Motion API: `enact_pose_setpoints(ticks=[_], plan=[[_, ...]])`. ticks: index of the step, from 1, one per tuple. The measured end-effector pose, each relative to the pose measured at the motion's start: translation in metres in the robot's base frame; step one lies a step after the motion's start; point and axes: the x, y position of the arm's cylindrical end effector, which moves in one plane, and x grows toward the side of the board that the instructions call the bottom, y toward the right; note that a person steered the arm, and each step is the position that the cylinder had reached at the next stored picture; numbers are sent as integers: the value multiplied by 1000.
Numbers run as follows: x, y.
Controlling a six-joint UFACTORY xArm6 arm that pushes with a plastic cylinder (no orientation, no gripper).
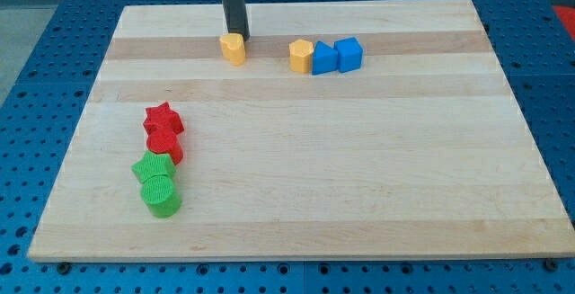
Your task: Move the yellow heart closer to the yellow hexagon
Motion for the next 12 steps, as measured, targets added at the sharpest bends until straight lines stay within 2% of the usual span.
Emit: enact_pose_setpoints(ticks=[1, 2, 4, 6, 8, 12], plan=[[4, 3], [-7, -26], [5, -60], [19, -60], [20, -11], [36, -6]])
